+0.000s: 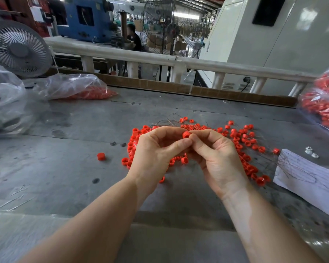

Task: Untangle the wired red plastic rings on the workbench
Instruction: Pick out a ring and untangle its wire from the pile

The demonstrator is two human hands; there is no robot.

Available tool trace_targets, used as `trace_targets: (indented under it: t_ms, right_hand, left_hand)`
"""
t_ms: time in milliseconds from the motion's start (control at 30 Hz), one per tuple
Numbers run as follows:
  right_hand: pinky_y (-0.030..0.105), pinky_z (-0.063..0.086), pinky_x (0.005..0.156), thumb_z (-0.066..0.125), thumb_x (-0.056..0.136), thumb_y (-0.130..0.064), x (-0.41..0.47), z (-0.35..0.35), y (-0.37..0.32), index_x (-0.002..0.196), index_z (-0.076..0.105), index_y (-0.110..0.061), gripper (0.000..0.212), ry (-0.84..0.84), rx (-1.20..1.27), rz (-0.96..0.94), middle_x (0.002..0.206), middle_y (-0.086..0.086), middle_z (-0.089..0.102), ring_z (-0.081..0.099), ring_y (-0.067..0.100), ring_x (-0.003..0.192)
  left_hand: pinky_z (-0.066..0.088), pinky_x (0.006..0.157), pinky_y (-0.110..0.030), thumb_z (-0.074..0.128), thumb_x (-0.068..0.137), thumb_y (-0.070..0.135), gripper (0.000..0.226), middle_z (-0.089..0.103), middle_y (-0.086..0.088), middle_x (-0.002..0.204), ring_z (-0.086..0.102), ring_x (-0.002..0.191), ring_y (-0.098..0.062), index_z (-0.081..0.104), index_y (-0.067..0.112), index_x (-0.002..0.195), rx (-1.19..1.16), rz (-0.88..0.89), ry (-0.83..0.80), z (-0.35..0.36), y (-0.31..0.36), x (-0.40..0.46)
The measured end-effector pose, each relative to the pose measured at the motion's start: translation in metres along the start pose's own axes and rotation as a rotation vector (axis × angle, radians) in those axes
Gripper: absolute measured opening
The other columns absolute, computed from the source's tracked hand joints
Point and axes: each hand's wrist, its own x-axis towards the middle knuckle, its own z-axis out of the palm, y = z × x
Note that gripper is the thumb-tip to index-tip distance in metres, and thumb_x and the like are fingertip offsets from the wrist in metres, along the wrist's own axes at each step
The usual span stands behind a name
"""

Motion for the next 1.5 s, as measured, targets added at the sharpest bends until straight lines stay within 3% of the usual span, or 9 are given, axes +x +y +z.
trace_targets:
  t_ms: [200,433,600,733,900,1100,1267,1400,1500]
  right_hand:
    - [0.023,0.05,0.056,0.06,0.075,-0.027,-0.0003,0.0003,0.0005,0.087,0.066,-0.01,0.021,0.017,-0.077,0.026,0.076,0.007,0.069,0.064,0.019,0.067]
    - [0.019,0.037,0.044,0.057,0.083,-0.038,-0.0012,0.0007,0.0015,0.093,0.068,-0.012,0.03,-0.041,-0.247,-0.052,0.065,0.0,0.059,0.047,0.009,0.052]
    - [0.006,0.036,0.048,0.054,0.086,-0.031,-0.0032,0.003,-0.0005,0.081,0.07,-0.015,0.024,-0.088,-0.342,-0.153,0.052,-0.016,0.057,0.051,-0.003,0.05]
    - [0.007,0.032,0.046,0.057,0.085,-0.031,-0.0043,0.0046,0.0012,0.073,0.069,-0.019,0.021,-0.049,-0.369,-0.189,0.045,-0.018,0.048,0.041,-0.002,0.045]
    - [0.009,0.033,0.048,0.059,0.085,-0.032,-0.0049,0.0044,0.0037,0.068,0.071,-0.018,0.025,-0.018,-0.378,-0.202,0.051,-0.013,0.053,0.042,-0.002,0.048]
    - [0.006,0.033,0.049,0.059,0.086,-0.029,-0.006,0.0052,0.0045,0.066,0.068,-0.02,0.024,-0.014,-0.385,-0.217,0.047,-0.018,0.051,0.044,-0.003,0.047]
    - [0.009,0.037,0.048,0.054,0.088,-0.036,-0.0059,0.0066,0.0039,0.077,0.072,-0.014,0.031,-0.052,-0.272,-0.12,0.052,-0.012,0.058,0.05,-0.001,0.048]
    - [0.012,0.036,0.045,0.053,0.088,-0.035,-0.0026,0.0042,0.0012,0.082,0.074,-0.015,0.03,0.0,-0.242,-0.078,0.057,-0.005,0.059,0.048,0.007,0.051]
    - [0.014,0.036,0.044,0.054,0.087,-0.024,-0.001,0.0016,0.0011,0.085,0.073,-0.016,0.021,0.046,-0.272,-0.064,0.054,-0.006,0.053,0.045,0.008,0.05]
  left_hand:
    - [0.052,0.061,-0.016,0.07,0.071,0.015,0.007,0.072,0.002,0.071,0.068,0.068,-0.008,0.068,0.012,0.078,-0.012,-0.018,0.045,-0.0006,0.0012,0.0011]
    - [0.052,0.067,-0.014,0.068,0.08,0.006,0.018,0.074,0.007,0.077,0.069,0.074,-0.004,0.072,0.021,0.089,0.154,0.087,-0.009,-0.0002,0.0017,-0.0012]
    - [0.057,0.073,-0.033,0.068,0.081,0.015,0.014,0.073,0.0,0.075,0.068,0.071,-0.014,0.072,0.029,0.081,0.281,0.106,-0.043,0.0013,-0.0008,-0.0032]
    - [0.055,0.07,-0.031,0.069,0.082,0.012,0.017,0.072,0.002,0.07,0.065,0.067,-0.01,0.073,0.027,0.074,0.279,0.093,-0.053,0.0004,-0.0007,-0.0026]
    - [0.053,0.064,-0.019,0.069,0.081,0.007,0.015,0.071,0.005,0.066,0.065,0.063,-0.004,0.072,0.019,0.073,0.243,0.092,-0.068,0.0014,0.0001,-0.0031]
    - [0.052,0.062,-0.023,0.069,0.081,0.008,0.011,0.07,0.004,0.064,0.062,0.062,-0.006,0.071,0.013,0.072,0.254,0.089,-0.067,0.0001,-0.0018,-0.0022]
    - [0.054,0.067,-0.03,0.068,0.073,0.022,0.012,0.072,-0.01,0.074,0.066,0.068,-0.019,0.075,0.013,0.076,-0.031,-0.118,-0.075,-0.0002,-0.0049,-0.0001]
    - [0.057,0.073,-0.022,0.06,0.074,0.019,0.019,0.074,-0.006,0.081,0.07,0.075,-0.014,0.077,0.014,0.08,-0.299,-0.256,-0.092,-0.0025,-0.0044,0.0046]
    - [0.057,0.069,-0.02,0.058,0.076,0.017,0.021,0.074,-0.007,0.086,0.071,0.078,-0.013,0.076,0.012,0.083,-0.388,-0.294,-0.088,-0.0031,-0.0033,0.005]
